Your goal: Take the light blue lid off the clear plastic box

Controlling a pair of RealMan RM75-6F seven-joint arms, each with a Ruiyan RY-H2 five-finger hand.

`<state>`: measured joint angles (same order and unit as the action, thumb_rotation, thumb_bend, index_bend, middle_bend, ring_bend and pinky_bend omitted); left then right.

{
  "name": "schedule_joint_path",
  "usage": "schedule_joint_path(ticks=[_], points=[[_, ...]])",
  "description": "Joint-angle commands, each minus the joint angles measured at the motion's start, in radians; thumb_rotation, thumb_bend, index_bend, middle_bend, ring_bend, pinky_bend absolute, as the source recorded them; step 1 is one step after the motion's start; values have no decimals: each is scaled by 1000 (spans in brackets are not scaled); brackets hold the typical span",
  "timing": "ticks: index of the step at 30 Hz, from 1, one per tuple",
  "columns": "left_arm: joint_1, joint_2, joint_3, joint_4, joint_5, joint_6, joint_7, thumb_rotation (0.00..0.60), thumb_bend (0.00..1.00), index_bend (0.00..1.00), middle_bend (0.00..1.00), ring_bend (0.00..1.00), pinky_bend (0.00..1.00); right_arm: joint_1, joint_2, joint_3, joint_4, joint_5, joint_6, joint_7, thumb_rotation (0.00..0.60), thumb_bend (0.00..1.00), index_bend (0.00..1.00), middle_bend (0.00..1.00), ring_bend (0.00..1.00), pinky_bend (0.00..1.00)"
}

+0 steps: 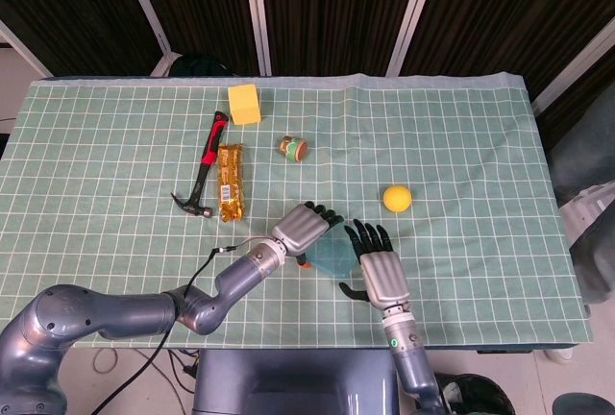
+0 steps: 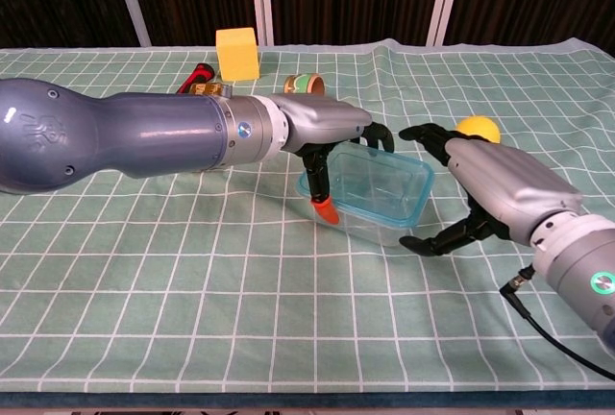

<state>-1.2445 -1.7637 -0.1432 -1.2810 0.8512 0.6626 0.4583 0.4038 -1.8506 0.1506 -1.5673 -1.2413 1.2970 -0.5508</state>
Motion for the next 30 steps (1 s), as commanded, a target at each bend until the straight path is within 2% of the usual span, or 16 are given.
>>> schedule_joint_path(ticks=[1, 21, 30], points=[[-1, 1, -2, -1, 0, -2, -4, 600, 185, 299, 341, 319, 462, 4, -6, 5, 5, 0, -1, 4, 600, 311, 0, 0, 0, 0], [-3, -9, 5, 9, 12, 0, -4, 600, 185, 299, 341, 319, 462, 12, -29, 32, 29, 12, 6, 38, 600, 310, 0, 0, 0, 0], [-8, -7, 9, 1, 8, -6, 6, 600, 185, 299, 341, 319, 472, 15, -33, 37, 51, -19, 18, 89, 600, 311, 0, 0, 0, 0]])
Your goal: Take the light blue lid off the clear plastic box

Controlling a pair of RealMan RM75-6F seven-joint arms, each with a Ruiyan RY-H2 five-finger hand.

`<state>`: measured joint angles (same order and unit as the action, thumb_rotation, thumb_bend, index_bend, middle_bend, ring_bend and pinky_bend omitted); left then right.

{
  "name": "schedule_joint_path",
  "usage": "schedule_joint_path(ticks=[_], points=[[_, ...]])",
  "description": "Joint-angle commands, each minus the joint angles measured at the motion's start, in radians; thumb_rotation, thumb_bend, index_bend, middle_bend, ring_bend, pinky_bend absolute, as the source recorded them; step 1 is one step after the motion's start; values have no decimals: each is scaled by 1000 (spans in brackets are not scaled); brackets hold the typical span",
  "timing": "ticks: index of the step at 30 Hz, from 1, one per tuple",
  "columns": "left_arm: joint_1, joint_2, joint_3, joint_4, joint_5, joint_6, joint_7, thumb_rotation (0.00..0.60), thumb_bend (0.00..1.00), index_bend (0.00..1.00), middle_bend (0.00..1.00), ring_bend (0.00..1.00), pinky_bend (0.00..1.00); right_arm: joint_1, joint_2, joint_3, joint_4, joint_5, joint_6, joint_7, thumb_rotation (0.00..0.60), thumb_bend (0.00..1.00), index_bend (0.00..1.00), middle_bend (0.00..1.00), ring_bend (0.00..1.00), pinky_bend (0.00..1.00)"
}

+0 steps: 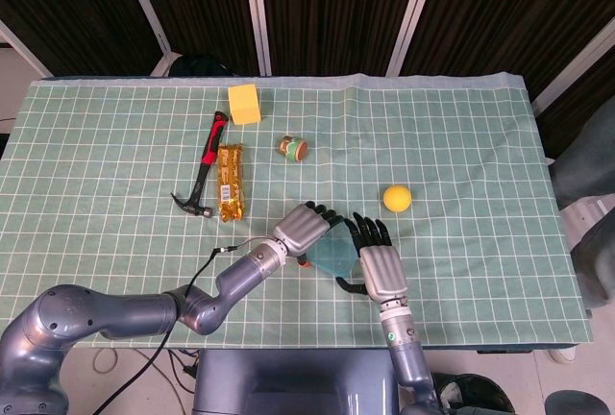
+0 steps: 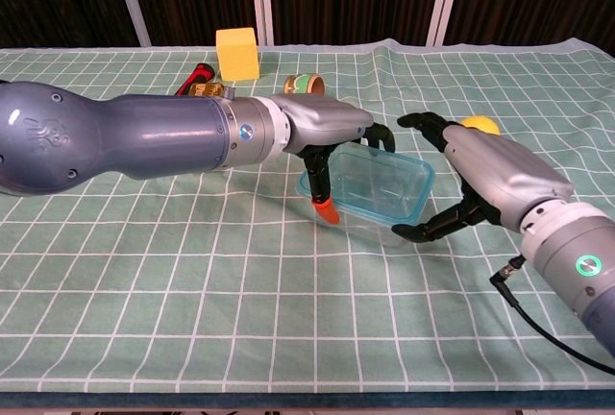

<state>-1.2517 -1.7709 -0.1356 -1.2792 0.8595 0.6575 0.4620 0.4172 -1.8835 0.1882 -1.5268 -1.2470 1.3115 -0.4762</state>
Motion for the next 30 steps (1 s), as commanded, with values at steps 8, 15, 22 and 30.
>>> schedule_joint_path(ticks=[8, 15, 22, 30], points=[[-18, 6, 4, -2, -22, -20, 20, 600, 185, 299, 359, 334, 500, 1, 0, -14, 85, -101, 32, 144, 600, 310, 0, 0, 0, 0], [-24, -7, 10, 2, -28, -6, 37, 600, 217, 338, 427, 391, 543, 1, -5, -12, 97, -119, 39, 177, 600, 311, 0, 0, 0, 0], [-18, -24, 17, 8, -9, 32, 52, 600, 253, 414, 515, 467, 605, 0, -1, -5, 77, -109, 35, 168, 600, 310, 0, 0, 0, 0], [-18, -22, 22, 1, -23, 41, 82, 600, 260, 437, 537, 487, 619, -1, 4, 8, 54, -92, 31, 154, 600, 311, 0, 0, 0, 0]])
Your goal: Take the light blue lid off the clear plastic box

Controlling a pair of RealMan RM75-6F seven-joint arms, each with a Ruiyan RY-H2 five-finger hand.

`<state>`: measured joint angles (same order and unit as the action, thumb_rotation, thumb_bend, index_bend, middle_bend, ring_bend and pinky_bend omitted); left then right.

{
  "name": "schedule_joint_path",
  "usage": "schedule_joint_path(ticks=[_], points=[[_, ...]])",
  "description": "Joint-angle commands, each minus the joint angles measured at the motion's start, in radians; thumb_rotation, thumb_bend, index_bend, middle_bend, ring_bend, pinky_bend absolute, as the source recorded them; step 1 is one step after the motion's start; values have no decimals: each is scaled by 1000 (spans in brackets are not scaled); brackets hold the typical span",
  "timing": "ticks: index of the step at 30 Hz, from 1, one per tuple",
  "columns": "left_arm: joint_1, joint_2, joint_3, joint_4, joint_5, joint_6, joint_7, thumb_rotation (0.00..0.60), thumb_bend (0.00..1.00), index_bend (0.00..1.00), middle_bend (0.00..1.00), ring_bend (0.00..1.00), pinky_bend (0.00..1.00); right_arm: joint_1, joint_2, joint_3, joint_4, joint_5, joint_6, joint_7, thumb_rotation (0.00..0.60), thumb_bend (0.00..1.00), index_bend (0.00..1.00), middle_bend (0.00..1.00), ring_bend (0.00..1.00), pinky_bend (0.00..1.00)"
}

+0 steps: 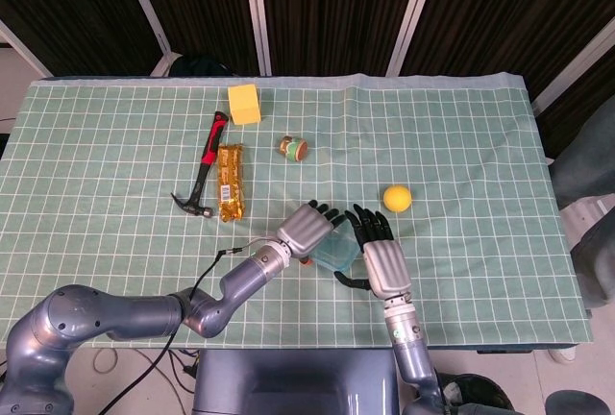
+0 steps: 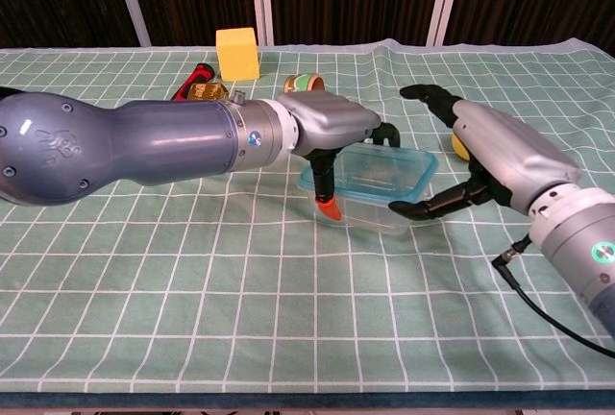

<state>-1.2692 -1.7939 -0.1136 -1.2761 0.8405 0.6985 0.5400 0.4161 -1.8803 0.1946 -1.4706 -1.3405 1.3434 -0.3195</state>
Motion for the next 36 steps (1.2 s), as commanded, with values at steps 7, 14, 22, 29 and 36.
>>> schedule_joint_path(ticks=[7, 14, 22, 29, 36], points=[[-7, 5, 5, -17, -40, -1, 37, 600, 260, 443, 546, 492, 623, 3, 8, 18, -21, 15, -1, -17, 600, 311, 0, 0, 0, 0], [-16, 6, 9, -28, -60, 0, 61, 600, 260, 452, 553, 500, 630, 4, 13, 42, -50, 45, 0, -26, 600, 310, 0, 0, 0, 0], [-12, 12, -10, -41, -57, 11, 39, 600, 259, 374, 468, 421, 569, 1, 25, 28, -43, 48, -4, -33, 600, 311, 0, 0, 0, 0], [-4, 23, -26, -45, -50, 1, -1, 600, 257, 283, 368, 331, 508, -9, 22, 11, -23, 49, -4, -9, 600, 310, 0, 0, 0, 0], [-9, 36, -23, -47, -52, -41, -26, 600, 257, 282, 368, 331, 514, 2, -5, 16, 11, 39, -9, 11, 600, 311, 0, 0, 0, 0]])
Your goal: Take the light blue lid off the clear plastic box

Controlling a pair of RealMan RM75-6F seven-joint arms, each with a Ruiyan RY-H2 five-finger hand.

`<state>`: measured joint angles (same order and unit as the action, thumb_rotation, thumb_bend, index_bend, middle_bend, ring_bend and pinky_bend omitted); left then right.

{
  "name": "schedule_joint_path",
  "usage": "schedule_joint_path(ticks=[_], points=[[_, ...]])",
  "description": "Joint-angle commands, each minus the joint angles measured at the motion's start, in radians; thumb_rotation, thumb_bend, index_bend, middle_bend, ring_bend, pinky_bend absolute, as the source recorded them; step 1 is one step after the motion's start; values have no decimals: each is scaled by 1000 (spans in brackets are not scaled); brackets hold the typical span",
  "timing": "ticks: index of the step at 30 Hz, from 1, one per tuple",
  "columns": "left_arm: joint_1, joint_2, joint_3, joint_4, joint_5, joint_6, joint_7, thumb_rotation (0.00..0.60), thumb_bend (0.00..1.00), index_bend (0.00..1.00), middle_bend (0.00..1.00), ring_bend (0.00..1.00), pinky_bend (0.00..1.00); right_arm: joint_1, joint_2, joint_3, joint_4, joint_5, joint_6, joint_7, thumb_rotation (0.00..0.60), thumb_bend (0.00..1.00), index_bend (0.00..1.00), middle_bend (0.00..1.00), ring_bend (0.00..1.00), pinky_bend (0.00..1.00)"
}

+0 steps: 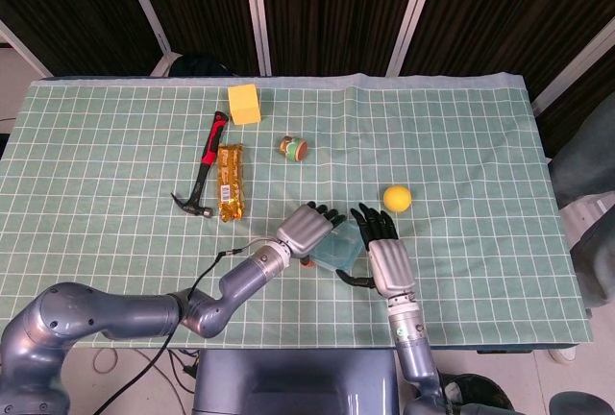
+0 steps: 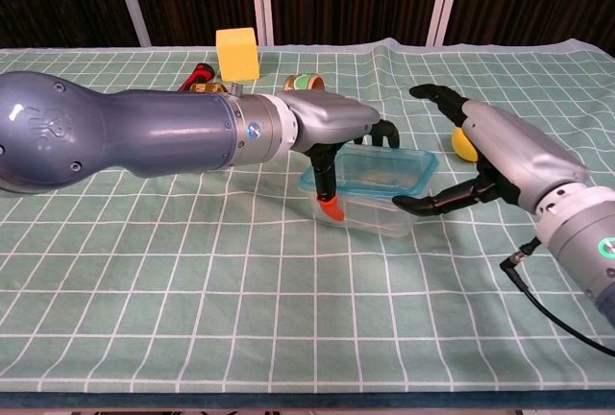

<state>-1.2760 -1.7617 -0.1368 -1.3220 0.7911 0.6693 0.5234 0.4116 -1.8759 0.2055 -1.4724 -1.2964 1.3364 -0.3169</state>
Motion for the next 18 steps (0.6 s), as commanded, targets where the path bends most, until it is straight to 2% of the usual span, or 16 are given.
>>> schedule_joint_path(ticks=[1, 6, 12, 18], points=[[-4, 6, -1, -1, -5, -18, -13, 600, 257, 282, 368, 331, 515, 9, -14, 8, 20, -7, -2, 12, 600, 311, 0, 0, 0, 0], [-17, 17, 4, 1, -9, -49, -23, 600, 257, 281, 368, 331, 518, 21, -36, 16, 68, -24, 0, 40, 600, 320, 0, 0, 0, 0], [-30, 22, 13, 2, -11, -59, -26, 600, 257, 281, 370, 331, 520, 32, -43, 21, 95, -36, -2, 58, 600, 477, 0, 0, 0, 0], [-37, 17, 24, 0, -11, -50, -22, 600, 256, 281, 373, 331, 520, 39, -36, 32, 106, -28, -12, 53, 600, 511, 0, 0, 0, 0]])
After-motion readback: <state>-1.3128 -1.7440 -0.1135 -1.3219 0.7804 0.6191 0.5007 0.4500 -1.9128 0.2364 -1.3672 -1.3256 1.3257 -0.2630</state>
